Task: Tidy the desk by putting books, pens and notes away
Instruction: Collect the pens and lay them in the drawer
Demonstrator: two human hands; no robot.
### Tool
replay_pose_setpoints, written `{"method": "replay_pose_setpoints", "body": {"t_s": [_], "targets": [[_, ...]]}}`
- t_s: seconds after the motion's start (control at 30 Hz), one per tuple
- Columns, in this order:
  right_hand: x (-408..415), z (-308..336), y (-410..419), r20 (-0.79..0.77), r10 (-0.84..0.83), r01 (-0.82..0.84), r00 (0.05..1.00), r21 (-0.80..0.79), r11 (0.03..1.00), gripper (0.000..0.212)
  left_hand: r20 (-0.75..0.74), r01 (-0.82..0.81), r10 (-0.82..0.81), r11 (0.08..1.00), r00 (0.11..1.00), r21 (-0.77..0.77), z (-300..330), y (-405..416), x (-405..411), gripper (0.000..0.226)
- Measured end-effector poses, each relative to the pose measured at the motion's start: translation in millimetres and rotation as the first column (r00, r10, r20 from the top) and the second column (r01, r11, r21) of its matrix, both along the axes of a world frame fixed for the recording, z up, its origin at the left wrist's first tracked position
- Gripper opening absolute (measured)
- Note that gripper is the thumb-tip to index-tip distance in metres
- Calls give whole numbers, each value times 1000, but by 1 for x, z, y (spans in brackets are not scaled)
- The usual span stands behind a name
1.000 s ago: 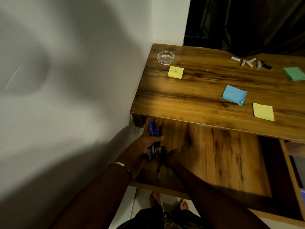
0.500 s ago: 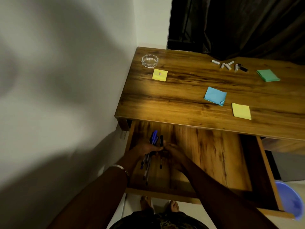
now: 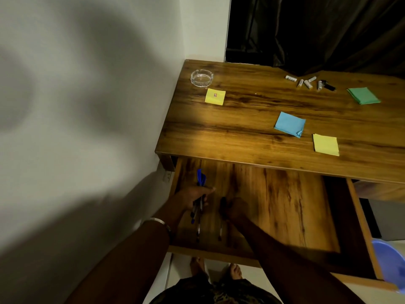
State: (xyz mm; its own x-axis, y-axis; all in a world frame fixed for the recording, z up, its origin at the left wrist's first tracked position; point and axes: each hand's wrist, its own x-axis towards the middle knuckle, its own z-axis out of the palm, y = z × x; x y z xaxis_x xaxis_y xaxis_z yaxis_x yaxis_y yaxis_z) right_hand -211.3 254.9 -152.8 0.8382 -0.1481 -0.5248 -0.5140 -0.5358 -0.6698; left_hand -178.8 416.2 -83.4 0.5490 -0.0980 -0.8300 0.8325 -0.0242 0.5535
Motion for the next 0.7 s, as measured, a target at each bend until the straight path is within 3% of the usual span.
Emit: {"method": "replay_pose_setpoints", "body": {"t_s": [0.13,0.23,0.33,0.4,0.5,0.6,0.7], "targets": [[1,-7,0,-138,179,-198,974,-139,970,35,-44,-9,7,999,999,-38,-4,4,0,15],[1,-8,1,-201,197,-234,959,-182,955,41,-67,-27,24,999,997,-40,-6,6,0,16],[1,-12,2,-214,227,-274,950,-224,935,49,-73,-58,53,996,996,-69,-2,4,0,14],[-1,-5,0,-127,186,-209,974,-208,956,42,-87,-92,84,991,993,-95,0,1,-1,13],[0,15,-6,38,77,-78,996,25,997,29,-73,-113,104,985,992,-131,8,-4,0,12],[1,48,-10,-87,92,-41,992,467,883,32,10,-113,115,985,993,-130,10,-13,4,18],[4,62,-14,-139,157,-38,978,619,785,34,73,-151,158,984,985,-97,10,-22,8,14]]}}
